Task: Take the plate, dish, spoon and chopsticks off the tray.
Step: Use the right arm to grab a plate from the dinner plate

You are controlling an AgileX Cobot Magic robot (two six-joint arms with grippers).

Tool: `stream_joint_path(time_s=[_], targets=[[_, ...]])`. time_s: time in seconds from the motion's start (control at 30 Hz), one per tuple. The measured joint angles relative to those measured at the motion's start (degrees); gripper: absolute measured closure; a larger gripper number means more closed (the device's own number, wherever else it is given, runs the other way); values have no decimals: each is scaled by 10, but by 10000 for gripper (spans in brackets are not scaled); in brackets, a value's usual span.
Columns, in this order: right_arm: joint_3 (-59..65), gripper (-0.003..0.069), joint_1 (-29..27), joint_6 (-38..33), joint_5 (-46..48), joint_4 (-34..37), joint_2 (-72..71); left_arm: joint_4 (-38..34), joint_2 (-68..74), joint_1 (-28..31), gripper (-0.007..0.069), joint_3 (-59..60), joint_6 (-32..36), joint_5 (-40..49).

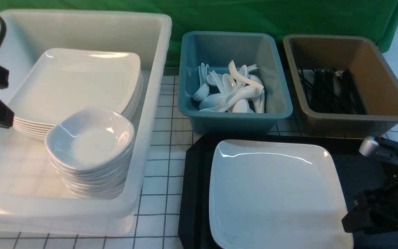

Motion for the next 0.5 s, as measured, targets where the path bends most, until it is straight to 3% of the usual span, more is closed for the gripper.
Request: stream_joint_path(time_s=[0.3, 0.5], targets=[[-2, 237, 43, 1, -44, 7, 57, 0, 0, 0, 604, 0, 11, -2], [-2, 375, 69, 6, -58, 16, 61, 0, 0, 0, 604, 0, 13, -2]])
